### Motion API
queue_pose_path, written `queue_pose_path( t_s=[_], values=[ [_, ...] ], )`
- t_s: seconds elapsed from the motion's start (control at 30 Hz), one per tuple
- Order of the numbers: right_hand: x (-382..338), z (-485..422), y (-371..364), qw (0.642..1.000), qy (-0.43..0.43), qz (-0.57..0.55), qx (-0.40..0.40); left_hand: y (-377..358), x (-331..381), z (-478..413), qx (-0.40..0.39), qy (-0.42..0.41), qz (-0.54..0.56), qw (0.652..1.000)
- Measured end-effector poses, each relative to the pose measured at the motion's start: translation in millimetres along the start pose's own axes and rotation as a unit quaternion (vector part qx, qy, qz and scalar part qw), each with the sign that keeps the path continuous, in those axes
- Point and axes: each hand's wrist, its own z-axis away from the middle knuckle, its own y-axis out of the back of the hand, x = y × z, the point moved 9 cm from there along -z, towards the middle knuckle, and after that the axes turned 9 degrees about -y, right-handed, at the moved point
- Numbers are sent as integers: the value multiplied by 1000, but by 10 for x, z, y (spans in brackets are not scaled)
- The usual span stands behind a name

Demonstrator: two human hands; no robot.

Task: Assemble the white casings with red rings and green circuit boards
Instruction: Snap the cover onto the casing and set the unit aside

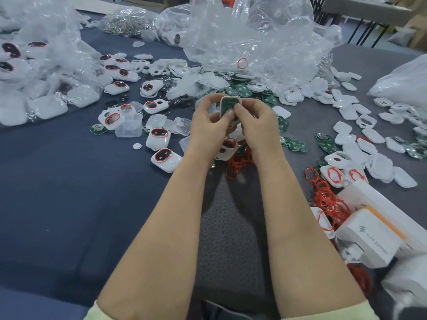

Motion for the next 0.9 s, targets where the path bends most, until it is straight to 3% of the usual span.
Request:
queue_pose_path(
  t_s=[0.23, 0.6, 0.9],
  values=[
    [53, -7, 79, 998, -30, -39, 28, -35, -19, 15, -21, 13, -16, 1000],
    [7, -7, 76, 998, -1, 49, 45, -40, -5, 18, -32, 8, -87, 996],
    [45, -17, 97, 999, -21, 6, 34, -44, -30, 26, -26, 21, -38, 999]
  ],
)
